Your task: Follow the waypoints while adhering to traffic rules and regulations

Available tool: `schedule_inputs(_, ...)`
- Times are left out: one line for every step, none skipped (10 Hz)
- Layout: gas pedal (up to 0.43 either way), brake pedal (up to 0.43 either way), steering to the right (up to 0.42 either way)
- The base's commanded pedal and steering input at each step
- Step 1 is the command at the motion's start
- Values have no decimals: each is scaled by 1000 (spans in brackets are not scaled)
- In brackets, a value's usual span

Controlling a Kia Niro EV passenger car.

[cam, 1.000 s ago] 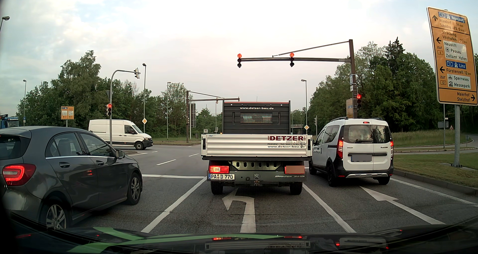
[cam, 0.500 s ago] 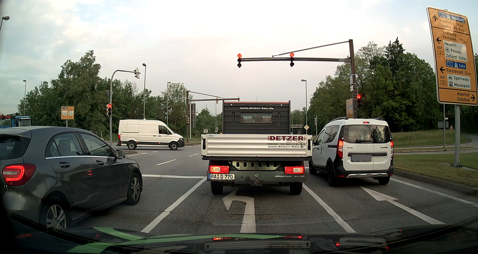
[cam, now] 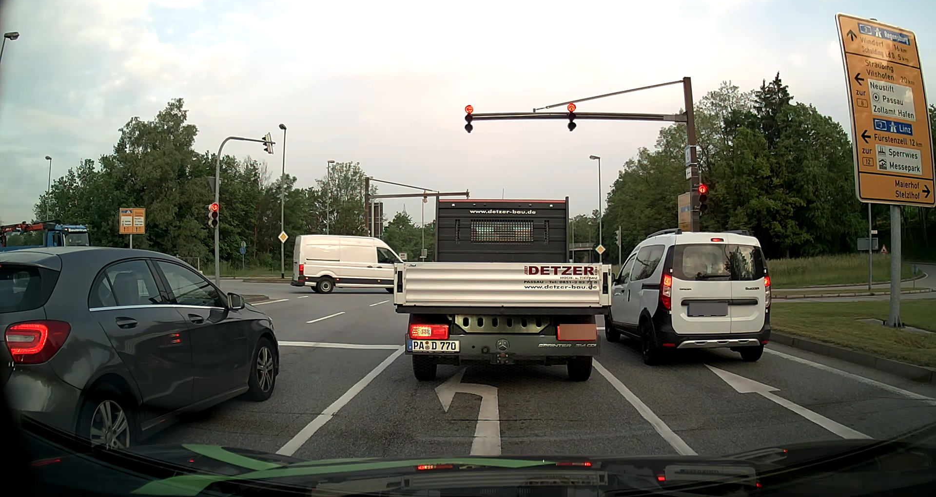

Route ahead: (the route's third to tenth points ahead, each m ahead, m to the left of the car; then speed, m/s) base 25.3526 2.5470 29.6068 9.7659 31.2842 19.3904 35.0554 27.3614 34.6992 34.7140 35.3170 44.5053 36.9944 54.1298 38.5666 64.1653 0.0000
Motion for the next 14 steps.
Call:
schedule_inputs(0,348,-5)
schedule_inputs(0,348,-5)
schedule_inputs(0,348,-5)
schedule_inputs(0,348,-5)
schedule_inputs(0,348,-5)
schedule_inputs(0,348,-5)
schedule_inputs(0,348,-5)
schedule_inputs(0,348,-5)
schedule_inputs(0,348,-5)
schedule_inputs(0,348,-5)
schedule_inputs(0,348,-5)
schedule_inputs(0,348,-5)
schedule_inputs(0,348,-5)
schedule_inputs(0,348,-5)
